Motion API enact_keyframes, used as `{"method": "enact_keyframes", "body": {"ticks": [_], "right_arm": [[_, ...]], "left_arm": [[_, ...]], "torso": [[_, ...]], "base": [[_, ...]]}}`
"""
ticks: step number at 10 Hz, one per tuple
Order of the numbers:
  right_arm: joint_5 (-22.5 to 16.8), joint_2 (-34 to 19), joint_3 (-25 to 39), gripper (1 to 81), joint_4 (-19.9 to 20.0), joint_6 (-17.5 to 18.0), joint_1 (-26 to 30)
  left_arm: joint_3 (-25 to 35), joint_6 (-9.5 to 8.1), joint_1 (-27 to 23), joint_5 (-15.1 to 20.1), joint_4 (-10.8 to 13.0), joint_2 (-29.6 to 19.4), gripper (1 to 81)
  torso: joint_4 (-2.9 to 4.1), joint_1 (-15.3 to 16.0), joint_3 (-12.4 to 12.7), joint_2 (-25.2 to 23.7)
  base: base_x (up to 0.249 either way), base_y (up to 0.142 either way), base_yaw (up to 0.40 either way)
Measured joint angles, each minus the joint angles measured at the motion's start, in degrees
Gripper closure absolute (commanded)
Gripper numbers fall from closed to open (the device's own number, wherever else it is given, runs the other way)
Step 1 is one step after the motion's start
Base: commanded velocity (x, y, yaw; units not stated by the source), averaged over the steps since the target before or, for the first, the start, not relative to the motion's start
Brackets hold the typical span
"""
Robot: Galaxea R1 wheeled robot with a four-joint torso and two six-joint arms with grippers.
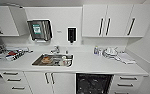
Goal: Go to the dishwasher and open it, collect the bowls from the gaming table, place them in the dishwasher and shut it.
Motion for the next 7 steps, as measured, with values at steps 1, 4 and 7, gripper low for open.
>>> {"method": "enact_keyframes", "body": {"ticks": [1,4,7], "right_arm": [[0.07,0.02,0.0,1.0,0.0,0.0,0.0],[0.09,0.02,0.0,1.0,0.0,0.0,0.2],[-0.06,0.02,0.0,1.0,0.0,0.0,-0.02]], "left_arm": [[0.0,0.0,-0.04,-0.07,0.0,0.0,1.0],[0.0,0.02,-0.01,-0.09,0.0,-0.02,1.0],[0.0,0.02,0.3,0.12,0.0,-0.02,1.0]], "torso": [[0.0,-0.04,0.39,-0.02],[0.0,-1.57,0.87,2.29],[0.0,-4.04,0.89,6.07]], "base": [[0.0,0.0,0.0],[0.0,0.0,0.0],[0.0,0.0,0.0]]}}
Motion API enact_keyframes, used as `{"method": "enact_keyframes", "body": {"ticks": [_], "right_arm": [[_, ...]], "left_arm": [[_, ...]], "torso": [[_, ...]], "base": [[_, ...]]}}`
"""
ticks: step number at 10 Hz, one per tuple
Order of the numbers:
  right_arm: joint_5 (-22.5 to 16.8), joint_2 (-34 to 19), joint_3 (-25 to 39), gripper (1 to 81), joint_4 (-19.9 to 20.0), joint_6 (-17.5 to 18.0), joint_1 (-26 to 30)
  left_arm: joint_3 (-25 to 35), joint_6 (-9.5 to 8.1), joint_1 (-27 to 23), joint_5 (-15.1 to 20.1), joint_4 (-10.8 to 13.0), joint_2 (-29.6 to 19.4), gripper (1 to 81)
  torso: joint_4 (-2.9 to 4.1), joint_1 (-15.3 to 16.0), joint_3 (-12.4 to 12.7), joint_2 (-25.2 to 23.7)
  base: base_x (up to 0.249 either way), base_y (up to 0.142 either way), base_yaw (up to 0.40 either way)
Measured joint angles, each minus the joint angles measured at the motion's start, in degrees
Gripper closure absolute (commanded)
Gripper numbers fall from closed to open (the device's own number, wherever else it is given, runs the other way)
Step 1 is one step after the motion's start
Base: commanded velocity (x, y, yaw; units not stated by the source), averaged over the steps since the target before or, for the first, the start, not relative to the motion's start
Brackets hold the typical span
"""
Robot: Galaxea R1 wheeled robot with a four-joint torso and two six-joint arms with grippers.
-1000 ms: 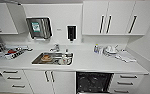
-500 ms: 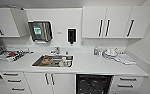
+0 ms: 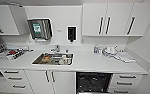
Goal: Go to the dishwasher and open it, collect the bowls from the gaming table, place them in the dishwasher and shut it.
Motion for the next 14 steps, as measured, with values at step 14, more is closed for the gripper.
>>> {"method": "enact_keyframes", "body": {"ticks": [14], "right_arm": [[0.05,0.0,0.0,1.0,0.02,0.0,0.13]], "left_arm": [[0.0,0.0,-0.06,-0.01,0.0,0.16,1.0]], "torso": [[0.0,-0.46,1.99,0.46]], "base": [[0.0,0.0,0.0]]}}
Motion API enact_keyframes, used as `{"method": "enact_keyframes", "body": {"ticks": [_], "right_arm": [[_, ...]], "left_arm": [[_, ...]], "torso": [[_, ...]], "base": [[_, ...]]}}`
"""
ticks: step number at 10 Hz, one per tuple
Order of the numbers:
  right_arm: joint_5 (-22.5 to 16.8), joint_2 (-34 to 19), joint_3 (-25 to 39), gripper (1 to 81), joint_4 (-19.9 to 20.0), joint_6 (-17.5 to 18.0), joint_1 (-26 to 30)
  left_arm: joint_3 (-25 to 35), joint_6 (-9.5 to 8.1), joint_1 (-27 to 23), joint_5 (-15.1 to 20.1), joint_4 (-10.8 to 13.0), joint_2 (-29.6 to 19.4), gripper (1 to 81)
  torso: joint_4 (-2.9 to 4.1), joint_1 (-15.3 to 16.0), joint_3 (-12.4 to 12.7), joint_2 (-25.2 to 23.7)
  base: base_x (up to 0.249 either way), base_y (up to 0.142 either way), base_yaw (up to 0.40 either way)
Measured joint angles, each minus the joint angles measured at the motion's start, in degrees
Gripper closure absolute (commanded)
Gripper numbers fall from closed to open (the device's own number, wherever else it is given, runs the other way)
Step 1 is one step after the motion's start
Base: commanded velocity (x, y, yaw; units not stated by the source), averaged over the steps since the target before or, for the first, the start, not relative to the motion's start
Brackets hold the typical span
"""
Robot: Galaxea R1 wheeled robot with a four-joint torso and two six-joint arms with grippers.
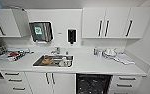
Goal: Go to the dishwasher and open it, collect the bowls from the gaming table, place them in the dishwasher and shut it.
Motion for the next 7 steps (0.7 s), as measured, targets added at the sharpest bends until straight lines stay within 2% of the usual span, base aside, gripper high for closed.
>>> {"method": "enact_keyframes", "body": {"ticks": [7], "right_arm": [[0.01,0.02,0.06,1.0,0.0,0.0,0.02]], "left_arm": [[0.0,0.0,0.0,0.01,0.0,-0.02,1.0]], "torso": [[0.0,0.0,0.0,0.0]], "base": [[0.0,0.0,0.0]]}}
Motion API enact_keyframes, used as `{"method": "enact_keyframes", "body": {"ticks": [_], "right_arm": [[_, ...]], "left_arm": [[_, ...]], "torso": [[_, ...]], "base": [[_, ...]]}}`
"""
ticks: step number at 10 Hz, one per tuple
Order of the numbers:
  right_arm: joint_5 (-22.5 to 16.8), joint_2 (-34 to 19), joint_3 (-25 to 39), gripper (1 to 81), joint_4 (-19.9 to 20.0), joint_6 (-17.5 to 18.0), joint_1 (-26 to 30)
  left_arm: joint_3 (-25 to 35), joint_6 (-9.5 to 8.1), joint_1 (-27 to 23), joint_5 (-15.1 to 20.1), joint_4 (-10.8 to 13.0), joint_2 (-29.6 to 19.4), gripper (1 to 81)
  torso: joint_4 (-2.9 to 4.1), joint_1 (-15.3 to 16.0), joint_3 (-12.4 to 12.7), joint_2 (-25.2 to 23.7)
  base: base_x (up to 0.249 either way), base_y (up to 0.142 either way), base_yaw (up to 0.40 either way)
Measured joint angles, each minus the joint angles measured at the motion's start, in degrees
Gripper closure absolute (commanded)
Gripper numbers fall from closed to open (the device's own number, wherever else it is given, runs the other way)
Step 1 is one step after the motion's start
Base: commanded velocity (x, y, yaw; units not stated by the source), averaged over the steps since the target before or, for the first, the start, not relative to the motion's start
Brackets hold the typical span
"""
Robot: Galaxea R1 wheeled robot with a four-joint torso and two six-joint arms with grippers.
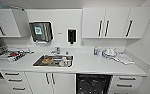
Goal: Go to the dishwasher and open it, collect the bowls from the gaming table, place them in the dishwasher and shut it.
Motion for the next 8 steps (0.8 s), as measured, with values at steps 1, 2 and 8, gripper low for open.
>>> {"method": "enact_keyframes", "body": {"ticks": [1,2,8], "right_arm": [[0.0,0.0,0.0,1.0,-0.02,0.0,0.0],[0.0,0.0,0.0,1.0,0.0,0.0,0.0],[-0.01,0.0,0.0,1.0,-0.02,0.0,-0.02]], "left_arm": [[0.0,0.0,0.0,0.0,0.0,0.0,1.0],[0.0,0.02,0.0,0.0,0.0,0.0,1.0],[0.0,0.02,0.0,-0.01,0.0,-0.17,1.0]], "torso": [[0.0,0.0,0.0,0.0],[0.0,0.0,0.0,0.0],[0.0,-0.02,0.0,0.0]], "base": [[0.0,0.0,0.0],[0.0,0.0,0.0],[0.0,0.0,0.076]]}}
